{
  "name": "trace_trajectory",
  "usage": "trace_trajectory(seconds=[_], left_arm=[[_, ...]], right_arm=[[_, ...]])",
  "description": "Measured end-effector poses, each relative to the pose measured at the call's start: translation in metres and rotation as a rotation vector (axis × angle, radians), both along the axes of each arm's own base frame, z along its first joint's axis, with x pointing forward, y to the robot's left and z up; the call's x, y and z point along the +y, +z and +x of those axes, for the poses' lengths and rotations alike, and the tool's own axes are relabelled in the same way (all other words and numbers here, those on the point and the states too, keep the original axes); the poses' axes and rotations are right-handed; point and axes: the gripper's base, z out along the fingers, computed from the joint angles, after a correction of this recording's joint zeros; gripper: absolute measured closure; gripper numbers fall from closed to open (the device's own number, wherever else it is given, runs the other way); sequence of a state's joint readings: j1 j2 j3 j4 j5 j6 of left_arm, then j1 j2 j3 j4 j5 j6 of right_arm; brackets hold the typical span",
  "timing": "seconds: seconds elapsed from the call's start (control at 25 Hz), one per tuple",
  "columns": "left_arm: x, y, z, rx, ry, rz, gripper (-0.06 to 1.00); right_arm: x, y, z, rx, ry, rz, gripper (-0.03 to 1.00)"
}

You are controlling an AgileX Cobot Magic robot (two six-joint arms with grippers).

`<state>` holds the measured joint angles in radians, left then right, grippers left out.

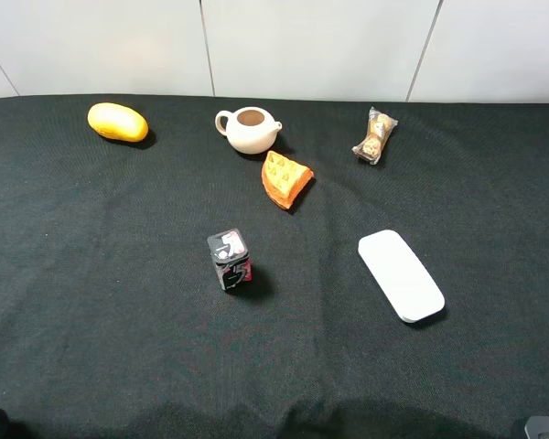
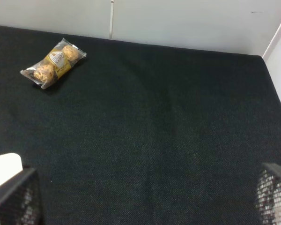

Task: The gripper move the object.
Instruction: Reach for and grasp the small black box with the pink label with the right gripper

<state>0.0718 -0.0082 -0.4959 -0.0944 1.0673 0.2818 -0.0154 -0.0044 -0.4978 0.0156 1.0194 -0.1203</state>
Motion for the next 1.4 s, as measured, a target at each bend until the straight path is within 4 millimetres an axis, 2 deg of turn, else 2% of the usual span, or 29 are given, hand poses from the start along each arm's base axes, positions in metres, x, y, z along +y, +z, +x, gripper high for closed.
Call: trace_trajectory(seconds=[0.52, 0.92, 1.4], left_arm=[[0.000, 0.000, 0.000, 0.000, 0.000, 0.000, -0.05], [0.000, 0.000, 0.000, 0.000, 0.000, 0.000, -0.05], [0.000, 0.000, 0.000, 0.000, 0.000, 0.001, -0.05]], right_arm=[[0.000, 0.001, 0.001, 0.008, 0.002, 0.004, 0.27], [0.005, 0.025, 0.038, 0.178, 0.069, 0.002, 0.27], [0.017, 0.024, 0.068, 0.275, 0.262, -0.026, 0.27]])
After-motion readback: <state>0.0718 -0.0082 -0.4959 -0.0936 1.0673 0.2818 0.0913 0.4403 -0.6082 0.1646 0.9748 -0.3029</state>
